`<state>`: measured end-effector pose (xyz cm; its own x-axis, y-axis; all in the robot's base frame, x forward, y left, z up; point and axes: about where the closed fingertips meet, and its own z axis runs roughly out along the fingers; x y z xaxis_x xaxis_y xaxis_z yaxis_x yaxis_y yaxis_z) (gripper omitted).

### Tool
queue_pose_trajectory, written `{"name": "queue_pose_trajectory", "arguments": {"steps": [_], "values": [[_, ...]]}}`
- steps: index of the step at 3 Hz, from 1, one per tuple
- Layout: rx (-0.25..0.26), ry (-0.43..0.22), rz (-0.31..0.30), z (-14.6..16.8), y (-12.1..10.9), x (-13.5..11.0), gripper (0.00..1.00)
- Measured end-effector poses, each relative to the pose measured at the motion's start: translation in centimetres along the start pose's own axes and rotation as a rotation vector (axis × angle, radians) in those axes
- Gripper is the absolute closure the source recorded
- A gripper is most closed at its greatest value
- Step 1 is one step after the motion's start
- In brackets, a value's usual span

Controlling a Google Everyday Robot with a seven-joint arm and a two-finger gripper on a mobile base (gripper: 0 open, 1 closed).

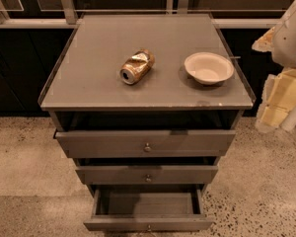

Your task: Close bottom drawer

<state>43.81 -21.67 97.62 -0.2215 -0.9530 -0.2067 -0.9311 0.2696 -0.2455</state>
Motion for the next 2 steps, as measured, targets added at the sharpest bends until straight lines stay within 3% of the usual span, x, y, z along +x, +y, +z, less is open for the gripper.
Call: {"name": "queue_pose_trajectory", "arguments": {"steps": [1,2], "values": [[0.000,0.000,0.000,0.0,0.0,0.0,0.00],[0.002,-0.040,0.032,1.9,1.1,1.2,0.00]]}}
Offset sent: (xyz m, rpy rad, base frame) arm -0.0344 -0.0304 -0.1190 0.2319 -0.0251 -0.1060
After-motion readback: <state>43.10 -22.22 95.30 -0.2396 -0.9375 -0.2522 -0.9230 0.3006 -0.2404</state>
